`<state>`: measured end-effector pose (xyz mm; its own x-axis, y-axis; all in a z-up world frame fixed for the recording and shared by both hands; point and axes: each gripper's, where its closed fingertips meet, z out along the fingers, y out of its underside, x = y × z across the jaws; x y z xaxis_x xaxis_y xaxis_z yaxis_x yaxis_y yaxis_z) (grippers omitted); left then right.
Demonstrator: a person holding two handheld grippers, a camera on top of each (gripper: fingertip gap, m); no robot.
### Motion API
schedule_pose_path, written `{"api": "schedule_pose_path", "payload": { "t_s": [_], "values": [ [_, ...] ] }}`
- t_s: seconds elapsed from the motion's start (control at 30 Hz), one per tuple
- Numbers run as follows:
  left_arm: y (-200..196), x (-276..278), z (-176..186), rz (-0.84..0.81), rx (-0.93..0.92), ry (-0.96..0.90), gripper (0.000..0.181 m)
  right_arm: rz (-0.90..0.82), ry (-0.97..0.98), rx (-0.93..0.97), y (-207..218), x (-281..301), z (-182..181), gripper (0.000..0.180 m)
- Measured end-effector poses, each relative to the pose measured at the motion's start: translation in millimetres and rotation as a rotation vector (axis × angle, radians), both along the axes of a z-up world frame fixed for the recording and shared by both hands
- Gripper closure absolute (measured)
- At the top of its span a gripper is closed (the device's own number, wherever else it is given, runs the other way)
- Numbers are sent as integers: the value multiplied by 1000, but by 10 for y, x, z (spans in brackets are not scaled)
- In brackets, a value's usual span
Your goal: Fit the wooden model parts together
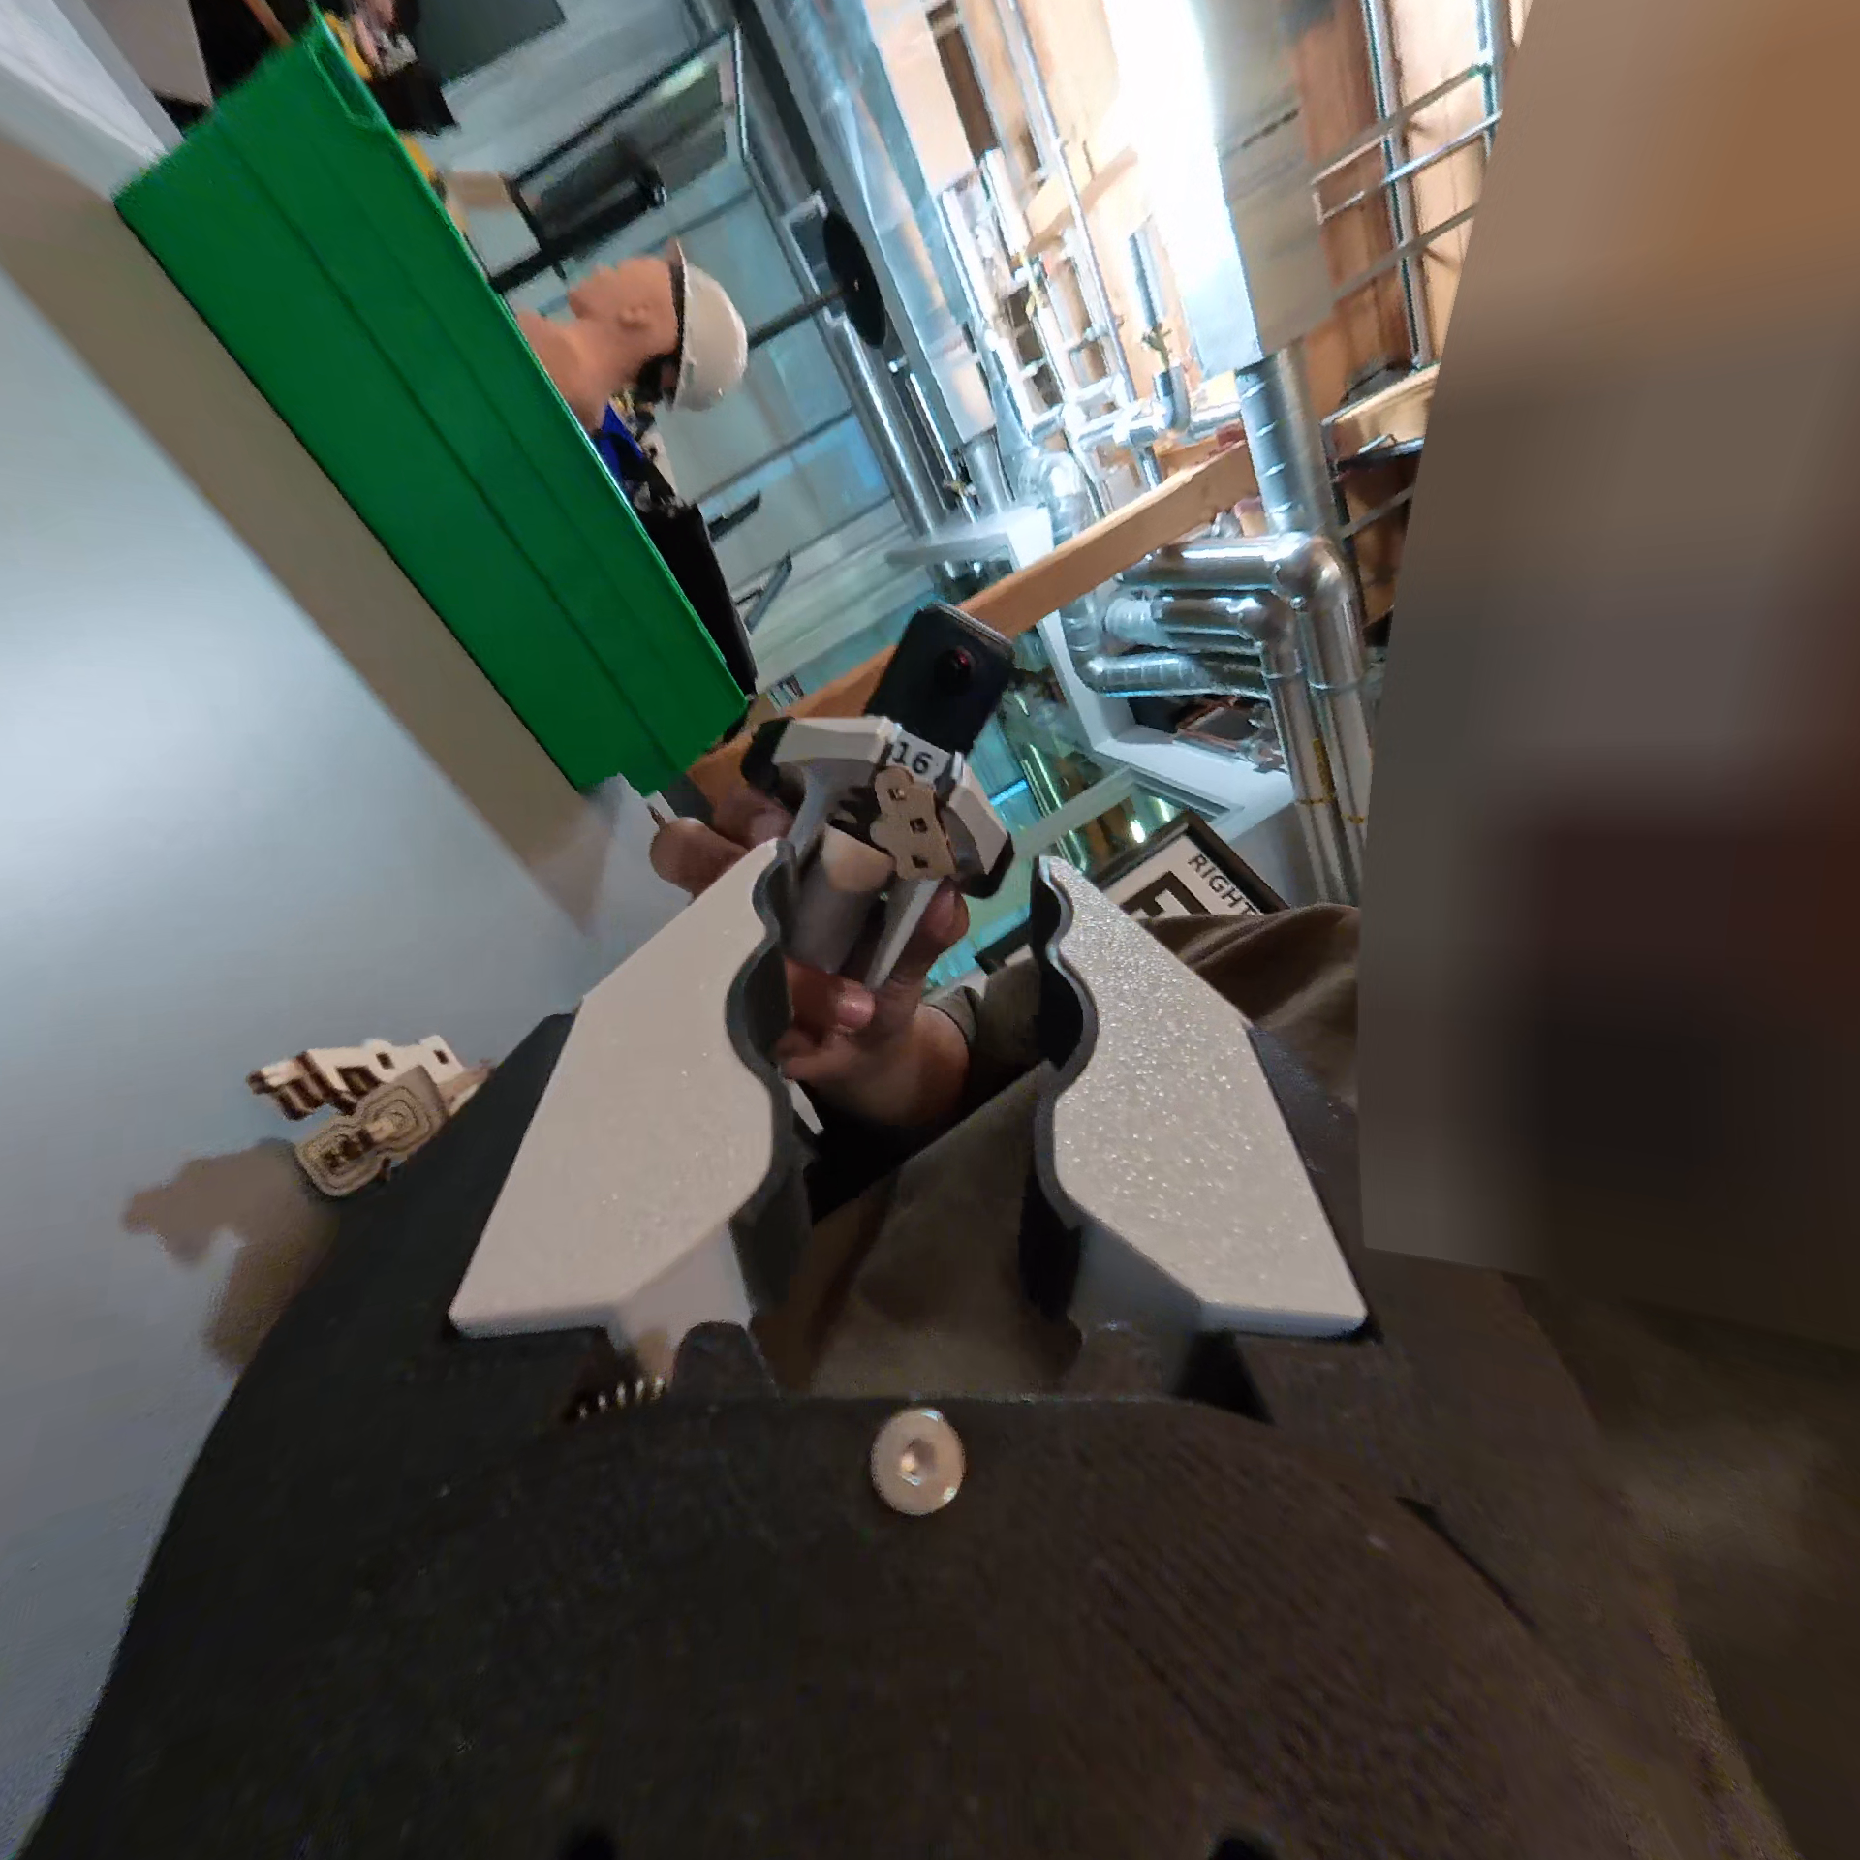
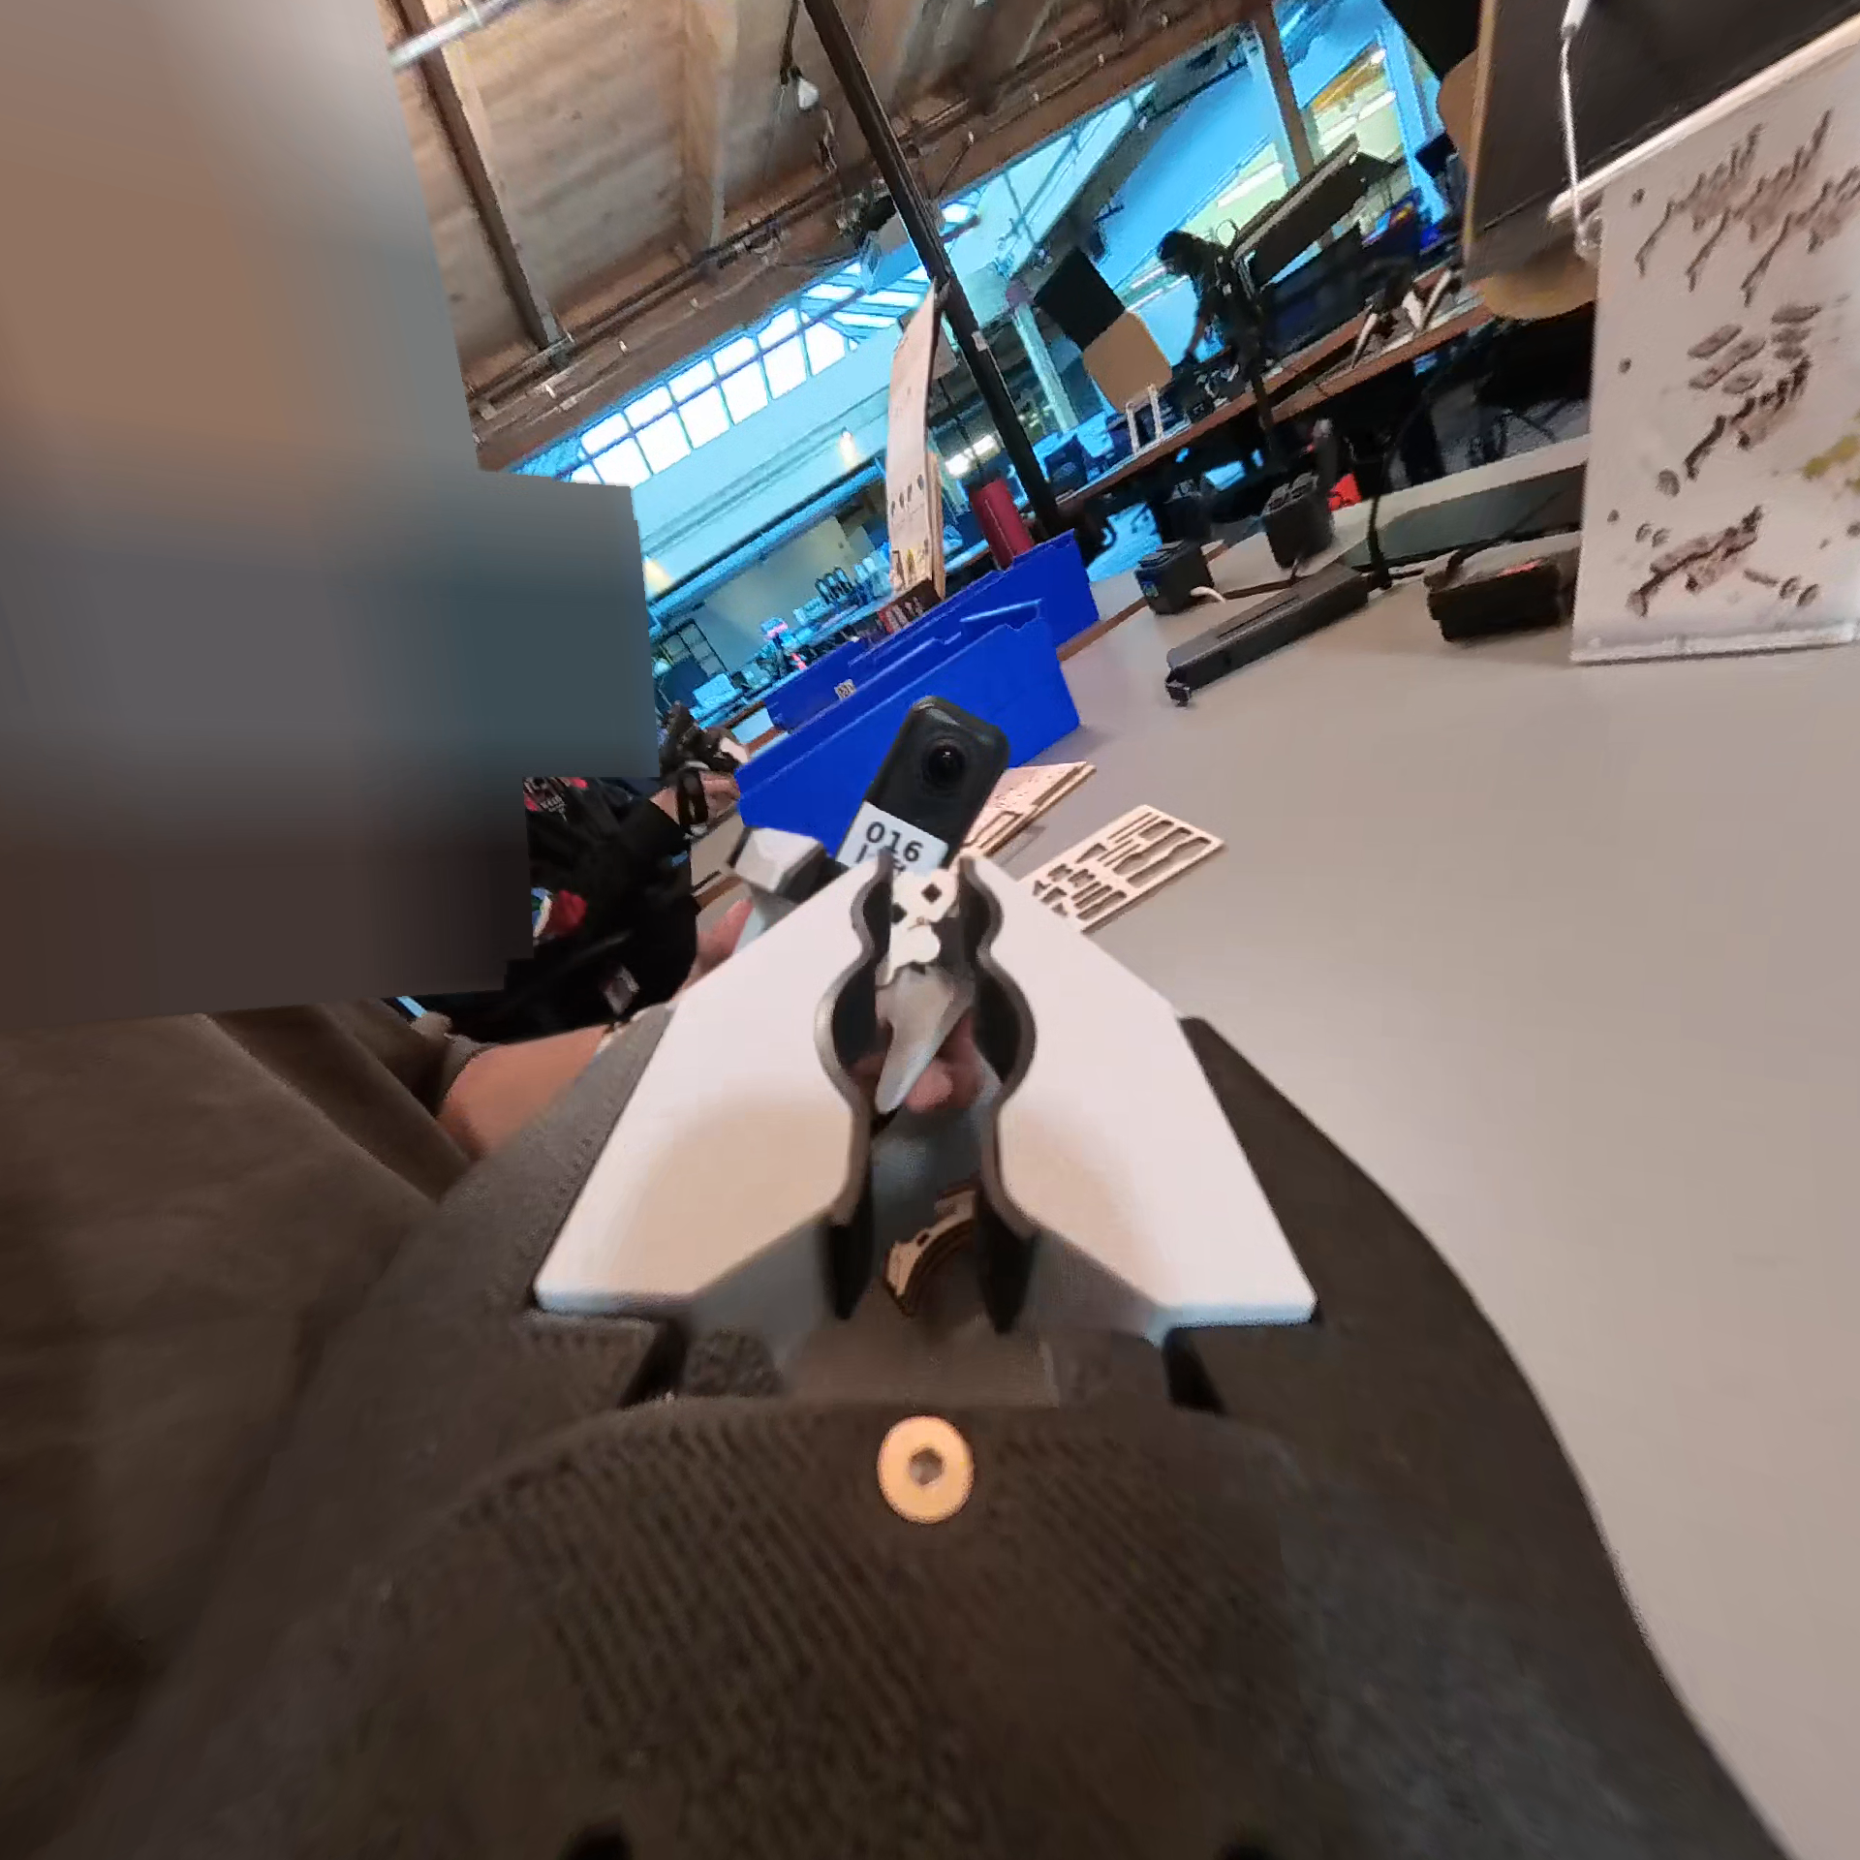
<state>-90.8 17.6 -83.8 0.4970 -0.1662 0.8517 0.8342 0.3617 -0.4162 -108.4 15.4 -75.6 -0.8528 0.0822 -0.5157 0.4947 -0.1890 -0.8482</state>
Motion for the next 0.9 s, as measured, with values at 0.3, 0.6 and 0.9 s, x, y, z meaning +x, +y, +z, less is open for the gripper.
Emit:
{"api": "schedule_pose_path", "payload": {
  "t_s": [0.3,0.6,0.9],
  "values": [
    [190,104,-150,-81,-110,-5,136,85,-31,-47,-31,142,18,168],
    [228,175,-124,-125,-89,11,157,123,-101,-74,-45,178,5,168],
    [123,119,-32,-92,-12,2,176,100,-169,-111,35,52,4,169]
  ]
}}
